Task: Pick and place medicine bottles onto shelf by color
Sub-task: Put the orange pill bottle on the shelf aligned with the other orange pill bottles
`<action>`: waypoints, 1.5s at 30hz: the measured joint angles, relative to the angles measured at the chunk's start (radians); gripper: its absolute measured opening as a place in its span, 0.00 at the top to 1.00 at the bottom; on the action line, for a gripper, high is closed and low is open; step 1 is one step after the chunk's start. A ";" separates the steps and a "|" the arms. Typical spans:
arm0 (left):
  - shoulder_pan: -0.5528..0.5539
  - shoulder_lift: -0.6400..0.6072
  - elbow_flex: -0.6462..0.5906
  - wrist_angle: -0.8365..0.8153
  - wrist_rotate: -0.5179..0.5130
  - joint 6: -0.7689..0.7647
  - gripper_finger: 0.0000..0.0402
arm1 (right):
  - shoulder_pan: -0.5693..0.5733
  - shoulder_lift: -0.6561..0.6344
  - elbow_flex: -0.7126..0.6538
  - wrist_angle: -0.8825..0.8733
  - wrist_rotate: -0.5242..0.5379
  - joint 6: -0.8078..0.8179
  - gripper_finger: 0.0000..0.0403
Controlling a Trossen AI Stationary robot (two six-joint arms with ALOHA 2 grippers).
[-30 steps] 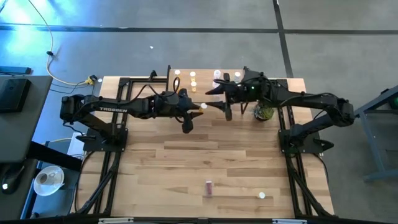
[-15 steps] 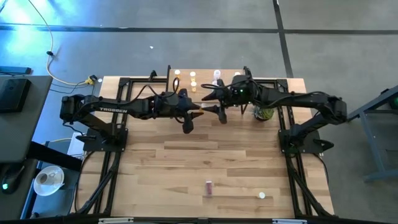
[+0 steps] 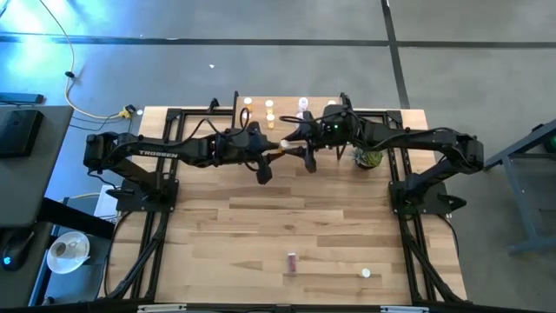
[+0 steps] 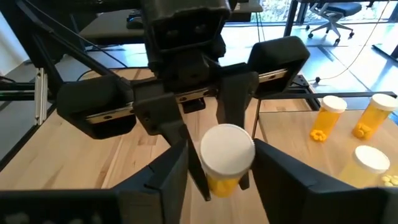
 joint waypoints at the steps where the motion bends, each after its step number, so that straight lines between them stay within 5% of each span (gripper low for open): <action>1: 0.000 0.000 0.000 0.000 -0.001 0.000 0.76 | 0.000 0.000 0.000 0.000 0.000 0.000 0.62; 8: 0.000 0.000 0.000 0.000 0.000 -0.002 0.76 | -0.001 0.000 0.000 0.001 0.002 -0.001 0.73; 19: 0.000 0.000 0.000 -0.006 0.008 -0.030 0.75 | 0.000 0.000 0.000 -0.004 -0.002 0.025 0.74; 29: 0.001 0.000 0.000 -0.024 0.021 -0.014 0.55 | 0.001 0.000 0.000 -0.021 -0.007 0.025 0.74; 45: 0.001 -0.181 0.001 -0.327 -0.015 0.023 0.50 | 0.001 0.000 0.000 0.037 -0.003 0.043 0.74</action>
